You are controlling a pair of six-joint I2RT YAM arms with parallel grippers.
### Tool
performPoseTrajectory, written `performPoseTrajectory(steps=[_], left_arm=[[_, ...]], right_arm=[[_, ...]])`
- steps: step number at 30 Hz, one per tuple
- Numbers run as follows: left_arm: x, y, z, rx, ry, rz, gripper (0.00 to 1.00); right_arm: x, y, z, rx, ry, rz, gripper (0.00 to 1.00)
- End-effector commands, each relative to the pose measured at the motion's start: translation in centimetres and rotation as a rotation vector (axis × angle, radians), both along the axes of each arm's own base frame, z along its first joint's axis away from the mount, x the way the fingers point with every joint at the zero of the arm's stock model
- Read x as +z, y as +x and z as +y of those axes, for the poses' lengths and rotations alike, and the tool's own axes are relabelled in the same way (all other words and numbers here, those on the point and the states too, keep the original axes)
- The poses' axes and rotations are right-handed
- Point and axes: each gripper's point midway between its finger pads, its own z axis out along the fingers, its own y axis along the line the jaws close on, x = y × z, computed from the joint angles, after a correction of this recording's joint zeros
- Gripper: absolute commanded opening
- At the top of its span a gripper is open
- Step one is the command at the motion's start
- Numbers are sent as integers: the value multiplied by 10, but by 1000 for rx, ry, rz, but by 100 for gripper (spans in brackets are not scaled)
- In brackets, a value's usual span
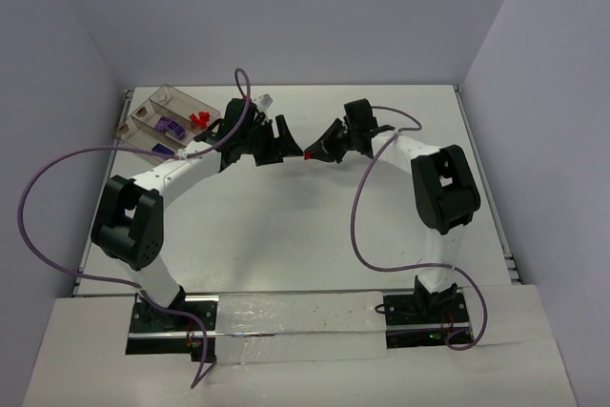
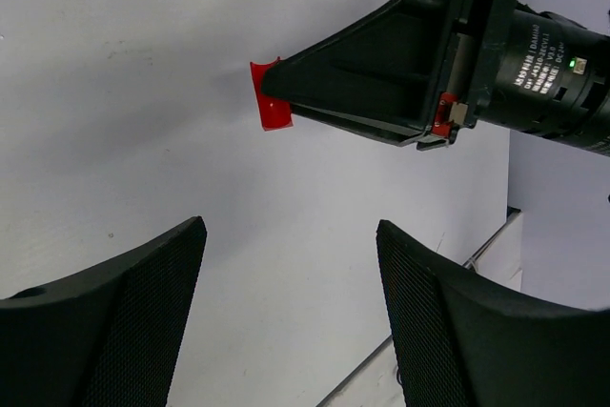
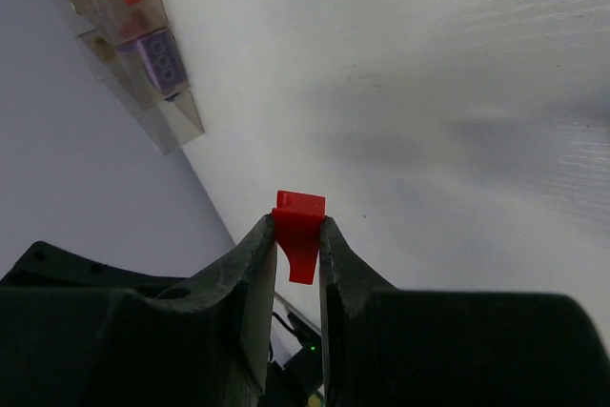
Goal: Sort the legos into containers by color
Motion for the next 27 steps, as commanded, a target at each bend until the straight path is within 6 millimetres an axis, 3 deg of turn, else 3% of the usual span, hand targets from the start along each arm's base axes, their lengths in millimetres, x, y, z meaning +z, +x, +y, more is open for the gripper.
performPoseTrajectory(steps=[1,2,3,6,15,19,21,23,25,27], left_arm=[[5,11,5,57,22,-37,79],[4,13,10,89,42,-39,79],[5,12,11,92,44,-37,79],[5,13,25,180,59,-42,79],[-4,13,56,331,155,-20,80],[1,16,66,381,181,-43,80],[2,16,67,380,186,-46,81],[1,16,67,375,191,-43,81],[1,16,67,371,201,-39,81],[1,17,67,366,212,-44,81]], right_arm=[[9,12,-16,24,-278,-121,15],[6,11,-19,70,-395,-136,15],[6,23,-25,66,-458,-177,15],[-16,19,-31,119,-633,-166,17],[-48,19,-3,229,-692,-165,25],[-56,20,9,250,-647,-148,46],[-51,23,12,249,-641,-159,63],[-43,23,17,264,-608,-166,72],[-20,26,21,273,-540,-181,80],[18,35,4,227,-519,-240,82]])
